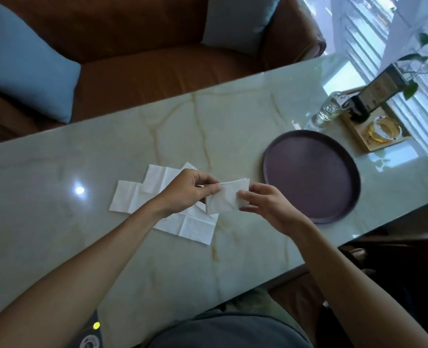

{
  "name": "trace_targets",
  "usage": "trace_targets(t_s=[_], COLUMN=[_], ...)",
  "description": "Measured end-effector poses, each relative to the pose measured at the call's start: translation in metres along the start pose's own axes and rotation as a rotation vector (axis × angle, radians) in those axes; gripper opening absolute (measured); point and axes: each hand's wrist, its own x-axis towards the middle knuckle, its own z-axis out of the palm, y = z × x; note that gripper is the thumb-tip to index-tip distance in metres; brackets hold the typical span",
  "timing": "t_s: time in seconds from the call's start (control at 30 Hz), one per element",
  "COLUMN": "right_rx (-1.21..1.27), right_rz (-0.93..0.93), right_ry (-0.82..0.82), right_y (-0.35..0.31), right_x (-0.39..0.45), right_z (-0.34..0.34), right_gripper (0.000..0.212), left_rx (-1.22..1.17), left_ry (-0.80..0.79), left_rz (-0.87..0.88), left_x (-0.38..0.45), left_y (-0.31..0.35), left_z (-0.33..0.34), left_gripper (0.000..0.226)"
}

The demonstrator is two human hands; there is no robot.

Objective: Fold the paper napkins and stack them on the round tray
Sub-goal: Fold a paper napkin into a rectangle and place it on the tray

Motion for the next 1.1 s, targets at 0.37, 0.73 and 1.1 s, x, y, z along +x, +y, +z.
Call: trace_targets(t_s=[0.37, 0.73, 1.1], right_rx=[0.173, -0.199, -0.655], right_rz=[0.115, 0.225, 0.401], right_ry=[0.488, 0.72, 0.785], right_y=[0.033, 0.065, 0.07], right_x=[0.009, 0.045, 0.049], right_z=[-0.169, -0.277, -0.298], right_gripper=[0.013, 0.017, 0.018], left_rx=[-0.164, 0.124, 0.404], left_ry=[0.139, 0.318, 0.239], left_rz=[-0.281, -0.337, -0.363], left_x=[0.16, 0.267, 0.292], left_y=[-0.01, -0.034, -0.034], left_z=[0.164, 0.261, 0.287], left_gripper=[0.013, 0.007, 0.013])
